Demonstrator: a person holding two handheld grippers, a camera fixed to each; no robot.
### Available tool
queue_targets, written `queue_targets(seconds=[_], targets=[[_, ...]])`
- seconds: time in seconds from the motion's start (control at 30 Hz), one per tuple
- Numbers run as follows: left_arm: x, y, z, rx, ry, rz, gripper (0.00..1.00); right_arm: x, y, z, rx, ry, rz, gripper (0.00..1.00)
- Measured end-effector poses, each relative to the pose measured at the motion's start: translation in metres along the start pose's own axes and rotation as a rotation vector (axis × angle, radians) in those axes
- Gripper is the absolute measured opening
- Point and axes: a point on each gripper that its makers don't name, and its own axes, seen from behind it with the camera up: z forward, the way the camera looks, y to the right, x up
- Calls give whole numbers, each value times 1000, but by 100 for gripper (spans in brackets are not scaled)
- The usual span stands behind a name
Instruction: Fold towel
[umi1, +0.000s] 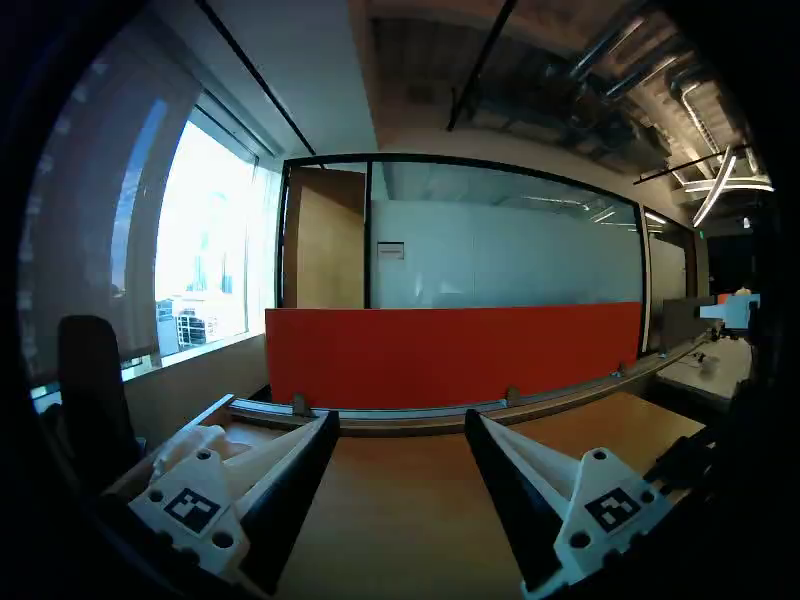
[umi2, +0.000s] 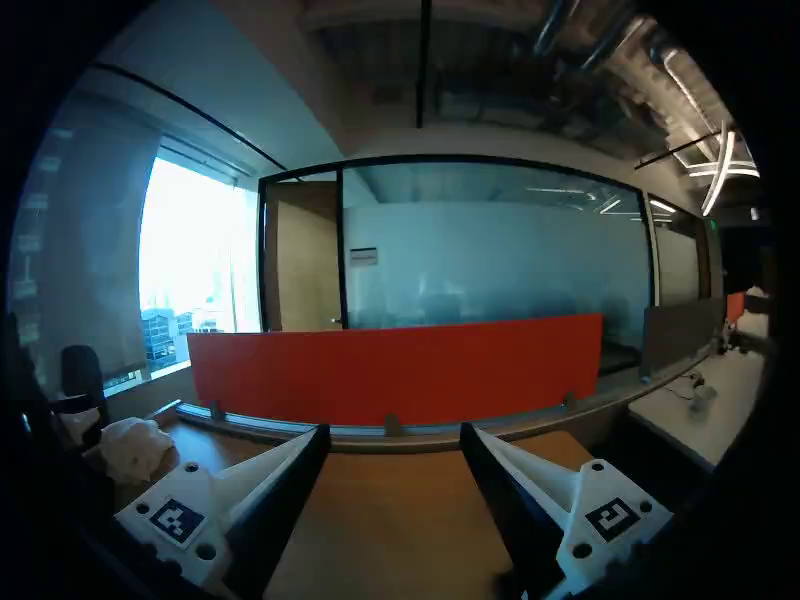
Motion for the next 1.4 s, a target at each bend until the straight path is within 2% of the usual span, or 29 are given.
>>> queue_targets(seconds=[0.1,0.27,0.47,0.67,0.87,1.1,1.4], targets=[[-3,-1,-1,12,12,19,92,0,-2,-2,-5,-5,-12,100],[-11,-3,-4,24,28,20,92,-1,-4,-3,-13,-20,-30,100],[-26,-11,-9,39,50,37,92,-4,-10,-5,-16,-19,-36,100],[-53,-15,-13,49,69,44,92,-13,-15,-6,-19,2,-32,100],[-86,-22,-14,53,77,42,92,-35,-15,-2,-28,2,-37,100],[-124,-32,-15,67,82,23,92,-56,-17,0,-30,19,-35,100],[-162,-34,-14,67,77,14,92,-88,-20,3,-25,7,-43,100]])
